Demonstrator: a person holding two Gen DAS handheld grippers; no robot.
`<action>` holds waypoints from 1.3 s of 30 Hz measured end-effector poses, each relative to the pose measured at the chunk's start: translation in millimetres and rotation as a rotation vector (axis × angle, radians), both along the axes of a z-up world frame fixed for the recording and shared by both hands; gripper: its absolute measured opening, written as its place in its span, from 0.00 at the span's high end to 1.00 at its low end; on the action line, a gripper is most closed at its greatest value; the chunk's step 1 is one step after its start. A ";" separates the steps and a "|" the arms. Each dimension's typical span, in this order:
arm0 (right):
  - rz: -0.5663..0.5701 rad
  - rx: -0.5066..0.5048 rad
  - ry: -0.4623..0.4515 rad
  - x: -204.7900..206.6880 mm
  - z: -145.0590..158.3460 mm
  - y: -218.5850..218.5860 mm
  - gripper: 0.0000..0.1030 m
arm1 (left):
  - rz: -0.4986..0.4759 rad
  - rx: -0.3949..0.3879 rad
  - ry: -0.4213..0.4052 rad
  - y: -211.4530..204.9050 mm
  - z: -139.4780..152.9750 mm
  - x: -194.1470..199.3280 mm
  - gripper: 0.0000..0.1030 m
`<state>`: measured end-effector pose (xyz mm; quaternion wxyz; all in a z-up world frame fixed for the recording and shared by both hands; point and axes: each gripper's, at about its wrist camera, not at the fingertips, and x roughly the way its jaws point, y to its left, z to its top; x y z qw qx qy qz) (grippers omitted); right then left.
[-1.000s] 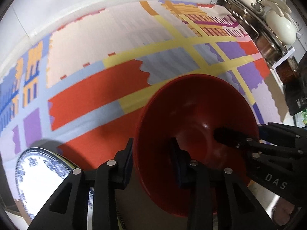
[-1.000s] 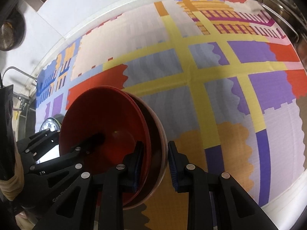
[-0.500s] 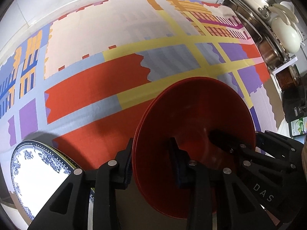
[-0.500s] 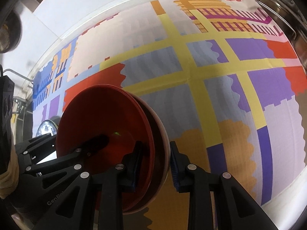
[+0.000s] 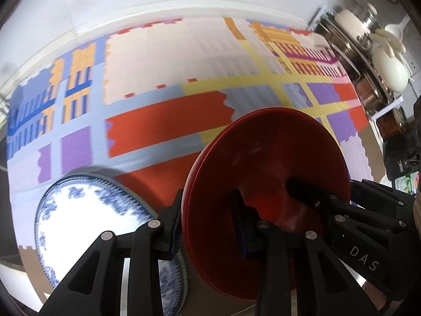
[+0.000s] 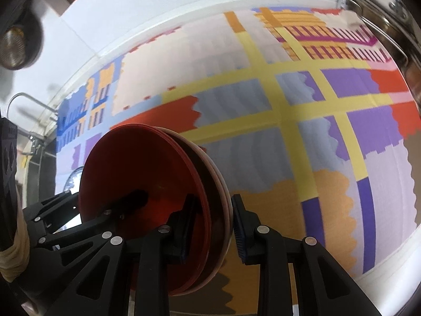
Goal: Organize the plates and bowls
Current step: 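Lower the red bowl onto the pink bowl with both tools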
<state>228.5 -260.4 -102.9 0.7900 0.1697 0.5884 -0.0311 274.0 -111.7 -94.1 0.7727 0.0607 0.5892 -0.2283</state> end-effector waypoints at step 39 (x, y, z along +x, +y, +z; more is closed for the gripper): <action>0.323 0.045 -0.029 14.1 12.3 198.6 0.73 | 0.310 0.023 0.005 198.1 -4.8 -23.2 0.68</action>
